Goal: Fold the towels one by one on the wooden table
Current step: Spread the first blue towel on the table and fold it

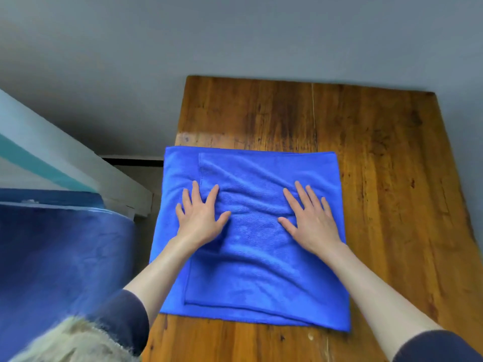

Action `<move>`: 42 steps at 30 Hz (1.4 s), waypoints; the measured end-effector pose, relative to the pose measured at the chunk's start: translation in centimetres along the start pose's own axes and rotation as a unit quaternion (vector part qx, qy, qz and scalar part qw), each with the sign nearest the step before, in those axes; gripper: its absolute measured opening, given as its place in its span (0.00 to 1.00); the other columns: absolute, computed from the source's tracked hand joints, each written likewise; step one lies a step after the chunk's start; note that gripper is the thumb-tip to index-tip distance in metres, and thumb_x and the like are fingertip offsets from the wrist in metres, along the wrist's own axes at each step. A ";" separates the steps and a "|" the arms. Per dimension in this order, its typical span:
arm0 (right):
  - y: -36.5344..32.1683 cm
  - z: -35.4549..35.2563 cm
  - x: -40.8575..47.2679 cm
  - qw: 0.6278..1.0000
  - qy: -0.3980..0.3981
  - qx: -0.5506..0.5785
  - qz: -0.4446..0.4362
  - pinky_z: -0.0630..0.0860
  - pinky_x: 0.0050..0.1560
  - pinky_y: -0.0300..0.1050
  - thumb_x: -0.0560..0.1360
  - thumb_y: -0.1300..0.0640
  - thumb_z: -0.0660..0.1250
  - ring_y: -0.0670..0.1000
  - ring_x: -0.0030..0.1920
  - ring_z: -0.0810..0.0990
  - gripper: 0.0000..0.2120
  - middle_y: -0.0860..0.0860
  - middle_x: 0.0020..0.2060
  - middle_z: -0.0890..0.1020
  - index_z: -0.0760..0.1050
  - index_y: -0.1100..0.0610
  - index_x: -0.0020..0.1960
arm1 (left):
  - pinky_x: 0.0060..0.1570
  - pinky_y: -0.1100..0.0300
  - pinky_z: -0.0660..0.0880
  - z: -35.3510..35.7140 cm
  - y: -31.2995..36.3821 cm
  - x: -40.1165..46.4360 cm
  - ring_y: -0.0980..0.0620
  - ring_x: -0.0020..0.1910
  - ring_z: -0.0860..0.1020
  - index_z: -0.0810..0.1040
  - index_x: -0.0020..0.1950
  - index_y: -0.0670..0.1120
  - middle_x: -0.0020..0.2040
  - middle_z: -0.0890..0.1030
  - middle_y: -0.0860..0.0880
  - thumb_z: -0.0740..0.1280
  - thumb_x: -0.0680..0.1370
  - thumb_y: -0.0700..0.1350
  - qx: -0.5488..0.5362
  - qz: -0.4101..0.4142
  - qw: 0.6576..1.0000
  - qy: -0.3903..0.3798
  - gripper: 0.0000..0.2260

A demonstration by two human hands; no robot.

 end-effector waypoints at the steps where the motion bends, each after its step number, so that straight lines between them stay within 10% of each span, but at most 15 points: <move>1: 0.6 0.0 0.0 1.000 0.009 -0.007 0.000 0.46 0.73 0.54 0.77 0.37 0.50 0.51 0.76 0.41 0.32 0.48 0.76 0.41 0.42 0.45 0.76 | 0.71 0.42 0.47 0.3 0.6 0.4 0.39 0.75 0.41 0.49 0.76 0.56 0.77 0.40 0.42 0.59 0.78 0.59 0.008 0.003 1.000 -0.005 0.31; 18: 15.8 -0.4 -5.8 0.997 0.005 -0.028 0.070 0.71 0.39 0.47 0.78 0.39 0.53 0.55 0.58 0.70 0.25 0.52 0.62 0.66 0.58 0.46 0.72 | 0.70 0.35 0.40 4.1 21.7 4.6 0.42 0.75 0.38 0.52 0.75 0.60 0.77 0.41 0.47 0.58 0.76 0.44 0.053 0.117 0.992 0.013 0.30; 26: 21.0 2.7 -9.2 0.898 -0.360 0.226 0.116 0.77 0.39 0.42 0.78 0.42 0.55 0.54 0.35 0.81 0.17 0.48 0.32 0.79 0.74 0.53 0.44 | 0.71 0.40 0.39 9.1 30.4 0.7 0.49 0.76 0.41 0.63 0.71 0.61 0.78 0.47 0.54 0.59 0.74 0.40 0.077 0.315 0.939 -0.112 0.28; 30: 24.2 -1.9 -5.6 0.944 -0.073 0.280 0.161 0.74 0.38 0.44 0.77 0.47 0.61 0.58 0.40 0.81 0.14 0.51 0.32 0.78 0.71 0.53 0.35 | 0.73 0.48 0.47 8.8 31.8 -1.4 0.51 0.76 0.52 0.68 0.70 0.53 0.75 0.62 0.52 0.57 0.74 0.35 -0.028 0.353 0.928 -0.116 0.26; 33: 25.0 -6.2 -3.7 0.958 0.132 0.219 0.127 0.69 0.45 0.46 0.77 0.54 0.62 0.56 0.52 0.75 0.05 0.52 0.48 0.76 0.74 0.53 0.50 | 0.66 0.53 0.63 5.4 29.8 -0.9 0.45 0.68 0.66 0.72 0.67 0.45 0.67 0.72 0.46 0.58 0.74 0.32 -0.094 0.319 0.943 0.014 0.22; 38: 24.6 -5.3 -1.2 0.991 0.072 0.054 0.098 0.64 0.57 0.52 0.72 0.64 0.61 0.56 0.63 0.65 0.20 0.52 0.64 0.67 0.71 0.54 0.62 | 0.49 0.56 0.63 2.7 22.6 0.7 0.43 0.56 0.69 0.74 0.64 0.47 0.58 0.73 0.46 0.61 0.76 0.36 0.010 0.211 0.973 0.095 0.17; 42: 25.8 -5.4 -0.7 0.989 0.075 0.026 0.121 0.63 0.56 0.52 0.73 0.62 0.63 0.56 0.62 0.64 0.11 0.52 0.61 0.69 0.74 0.55 0.54 | 0.51 0.50 0.68 1.9 18.7 1.4 0.43 0.55 0.68 0.76 0.59 0.48 0.56 0.73 0.46 0.65 0.76 0.42 0.054 0.161 0.982 0.081 0.11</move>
Point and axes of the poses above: each hand's wrist, its own x-axis towards the middle knuckle, its own z-axis out of the palm, y = z × x, the point moved 9 cm from there along x, towards the middle knuckle
